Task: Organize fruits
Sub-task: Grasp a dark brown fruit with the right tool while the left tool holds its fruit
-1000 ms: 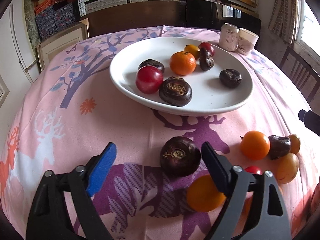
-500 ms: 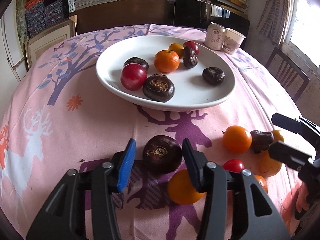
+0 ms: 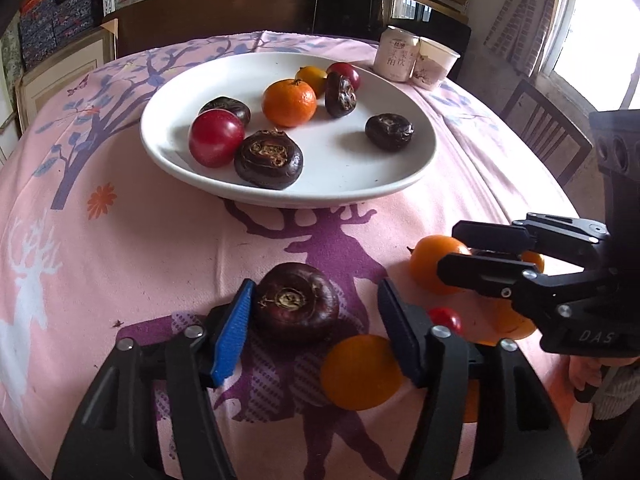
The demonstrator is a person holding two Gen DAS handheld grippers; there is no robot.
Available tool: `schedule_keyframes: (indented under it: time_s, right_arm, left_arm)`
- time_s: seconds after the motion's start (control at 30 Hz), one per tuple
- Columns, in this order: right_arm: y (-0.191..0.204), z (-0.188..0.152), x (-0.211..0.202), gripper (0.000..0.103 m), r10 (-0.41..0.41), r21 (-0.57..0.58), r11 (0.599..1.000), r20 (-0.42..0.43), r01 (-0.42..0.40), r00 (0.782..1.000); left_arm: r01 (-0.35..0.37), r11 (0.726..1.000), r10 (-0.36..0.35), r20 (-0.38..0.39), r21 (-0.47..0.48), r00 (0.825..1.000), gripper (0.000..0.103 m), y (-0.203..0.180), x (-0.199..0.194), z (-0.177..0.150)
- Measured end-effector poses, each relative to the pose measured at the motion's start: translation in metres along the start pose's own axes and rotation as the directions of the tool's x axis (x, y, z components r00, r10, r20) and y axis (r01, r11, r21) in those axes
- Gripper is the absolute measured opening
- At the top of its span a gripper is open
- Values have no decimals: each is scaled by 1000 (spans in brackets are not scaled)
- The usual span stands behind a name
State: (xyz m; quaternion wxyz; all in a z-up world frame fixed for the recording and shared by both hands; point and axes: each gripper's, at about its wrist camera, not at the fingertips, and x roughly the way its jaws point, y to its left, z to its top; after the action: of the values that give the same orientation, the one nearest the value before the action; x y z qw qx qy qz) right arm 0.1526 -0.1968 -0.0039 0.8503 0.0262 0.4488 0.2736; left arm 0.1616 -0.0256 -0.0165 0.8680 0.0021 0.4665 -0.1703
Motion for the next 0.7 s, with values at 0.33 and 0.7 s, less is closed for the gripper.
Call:
schedule_keyframes:
  time_s: [0.33, 0.7]
  right_arm:
    - [19, 2, 10, 38, -39, -162, 986, -66, 28, 997]
    - [1, -1, 0, 35, -86, -86, 993, -8, 85, 996]
  left_arm:
    - [-28, 993, 29, 0, 112, 1000, 70, -16, 7, -2]
    - [51, 999, -51, -11, 16, 999, 52, 7, -4, -2]
